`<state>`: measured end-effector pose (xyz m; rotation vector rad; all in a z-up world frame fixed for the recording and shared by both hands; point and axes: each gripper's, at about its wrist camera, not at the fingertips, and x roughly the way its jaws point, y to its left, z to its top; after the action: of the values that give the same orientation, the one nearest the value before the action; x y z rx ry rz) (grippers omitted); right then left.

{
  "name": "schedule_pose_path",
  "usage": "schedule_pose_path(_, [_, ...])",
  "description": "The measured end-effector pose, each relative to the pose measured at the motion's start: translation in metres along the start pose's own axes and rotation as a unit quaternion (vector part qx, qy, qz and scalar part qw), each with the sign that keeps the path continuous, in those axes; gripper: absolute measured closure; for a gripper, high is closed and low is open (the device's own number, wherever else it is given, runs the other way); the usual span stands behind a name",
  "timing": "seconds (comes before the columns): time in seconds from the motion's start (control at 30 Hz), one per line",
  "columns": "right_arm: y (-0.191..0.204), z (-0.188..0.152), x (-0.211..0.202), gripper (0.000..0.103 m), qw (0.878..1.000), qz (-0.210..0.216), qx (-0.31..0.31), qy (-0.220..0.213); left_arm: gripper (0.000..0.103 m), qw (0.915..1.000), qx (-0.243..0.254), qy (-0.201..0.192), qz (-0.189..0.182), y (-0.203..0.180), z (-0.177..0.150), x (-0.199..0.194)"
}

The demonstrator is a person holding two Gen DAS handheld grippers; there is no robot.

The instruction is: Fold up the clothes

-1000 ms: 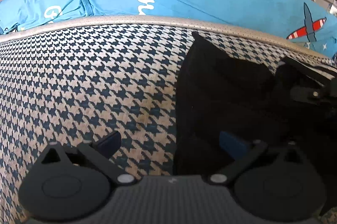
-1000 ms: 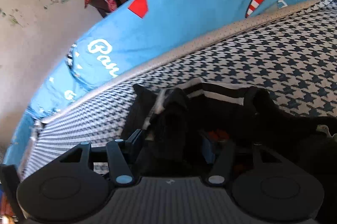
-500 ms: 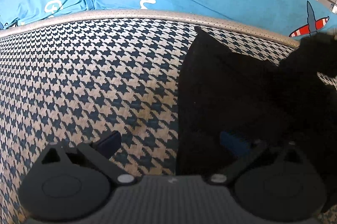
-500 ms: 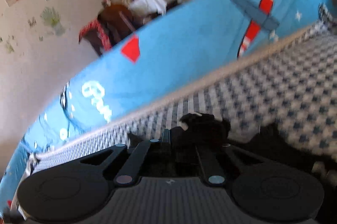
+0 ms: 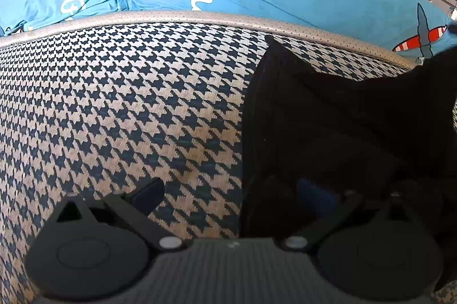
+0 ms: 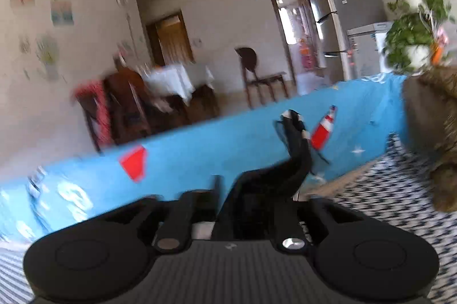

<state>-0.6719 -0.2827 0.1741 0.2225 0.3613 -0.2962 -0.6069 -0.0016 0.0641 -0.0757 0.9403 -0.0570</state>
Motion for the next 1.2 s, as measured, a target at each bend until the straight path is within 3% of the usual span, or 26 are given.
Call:
schedule_pose_path(0.1, [0.0,-0.007,0.011,0.051,0.998,-0.039,-0.018,0.039,0.0,1.0,-0.004,-0.001,-0.003,0.001,0.001,-0.002])
schedule_pose_path(0.2, [-0.002,-0.008,0.009,0.051,0.998,-0.042,-0.021,0.048,0.0,0.9999,-0.007,-0.008,0.0,0.002,0.001,-0.004])
schedule_pose_path(0.27, [-0.001,-0.006,0.001,0.05,0.999,-0.024,-0.017,0.032,0.0,0.9999,-0.01,-0.012,0.002,0.003,0.002,-0.005])
schedule_pose_path(0.37, [0.0,-0.003,-0.012,0.049,0.999,0.042,0.003,0.005,0.0,0.9997,-0.018,-0.015,0.007,0.007,0.004,-0.007])
schedule_pose_path(0.5, [0.021,-0.006,-0.028,0.036,0.994,0.096,-0.042,-0.037,0.0,0.9995,-0.027,-0.015,0.007,0.012,0.005,-0.008])
schedule_pose_path(0.6, [0.037,-0.012,-0.032,0.029,0.99,0.087,-0.097,-0.054,0.0,0.9994,-0.03,-0.015,0.007,0.013,0.006,-0.009])
schedule_pose_path(0.67, [0.041,-0.012,-0.028,0.029,0.99,0.072,-0.11,-0.04,0.0,0.9994,-0.029,-0.016,0.007,0.013,0.006,-0.009])
schedule_pose_path(0.77, [0.035,-0.011,-0.023,0.029,0.993,0.067,-0.094,-0.028,0.0,0.9993,-0.033,-0.018,0.006,0.014,0.008,-0.01])
schedule_pose_path(1.0, [0.025,-0.004,-0.038,0.025,0.992,0.081,-0.056,-0.075,0.0,0.9987,-0.045,-0.017,0.02,0.02,0.01,-0.009])
schedule_pose_path(1.1, [0.033,-0.009,-0.034,0.02,0.987,0.149,-0.057,-0.035,0.0,0.9982,-0.05,-0.016,0.027,0.024,0.011,-0.008])
schedule_pose_path(1.2, [0.047,-0.025,-0.015,0.02,0.976,0.203,-0.057,0.044,0.0,0.9977,-0.056,-0.014,0.035,0.029,0.012,-0.009])
